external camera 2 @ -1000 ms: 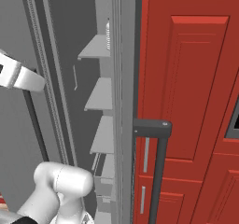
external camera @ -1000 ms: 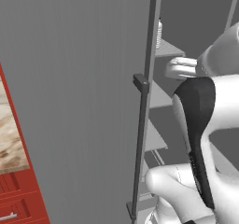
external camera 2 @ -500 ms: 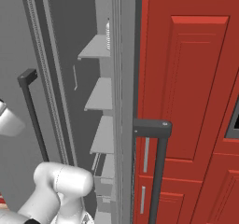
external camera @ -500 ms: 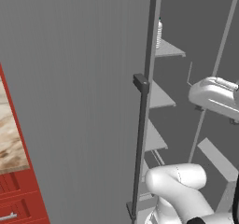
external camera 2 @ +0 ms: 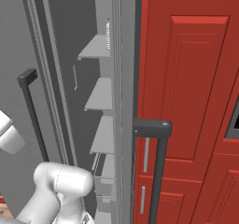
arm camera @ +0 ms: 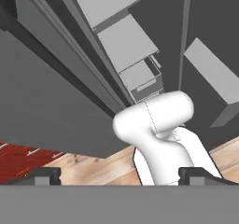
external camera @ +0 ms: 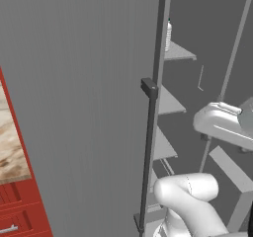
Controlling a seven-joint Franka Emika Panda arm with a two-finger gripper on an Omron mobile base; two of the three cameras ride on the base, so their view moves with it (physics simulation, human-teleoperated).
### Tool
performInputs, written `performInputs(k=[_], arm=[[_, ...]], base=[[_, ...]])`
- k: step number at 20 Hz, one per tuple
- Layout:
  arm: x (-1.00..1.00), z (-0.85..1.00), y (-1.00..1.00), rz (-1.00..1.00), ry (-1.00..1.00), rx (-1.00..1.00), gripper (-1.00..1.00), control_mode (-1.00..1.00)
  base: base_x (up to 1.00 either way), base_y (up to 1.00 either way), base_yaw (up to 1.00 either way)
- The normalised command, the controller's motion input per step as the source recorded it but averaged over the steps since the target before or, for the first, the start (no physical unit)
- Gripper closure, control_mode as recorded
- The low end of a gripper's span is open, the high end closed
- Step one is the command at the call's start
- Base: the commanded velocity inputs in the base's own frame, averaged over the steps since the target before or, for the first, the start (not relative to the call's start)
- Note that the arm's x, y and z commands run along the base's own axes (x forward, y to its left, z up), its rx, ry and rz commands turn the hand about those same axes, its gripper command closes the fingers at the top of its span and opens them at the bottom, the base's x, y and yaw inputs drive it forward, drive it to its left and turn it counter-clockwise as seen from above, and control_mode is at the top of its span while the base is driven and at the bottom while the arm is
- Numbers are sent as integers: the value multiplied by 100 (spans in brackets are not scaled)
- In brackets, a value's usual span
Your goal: Take the bottled waters from the counter and place them in the freezer to freeze. Close the freezer door after placing the bottles.
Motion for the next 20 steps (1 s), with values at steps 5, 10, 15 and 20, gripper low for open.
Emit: performInputs(k=[5, 10, 15, 20], arm=[[24, -28, -1, 1, 11, -23, -100, -100], [32, -38, -11, 6, 2, -27, -100, -100], [16, -13, -65, 5, 0, -2, -100, -100], [7, 0, -5, 0, 0, 1, -100, -100]], base=[[0, 0, 0], [0, 0, 0], [0, 0, 0], [0, 0, 0]])
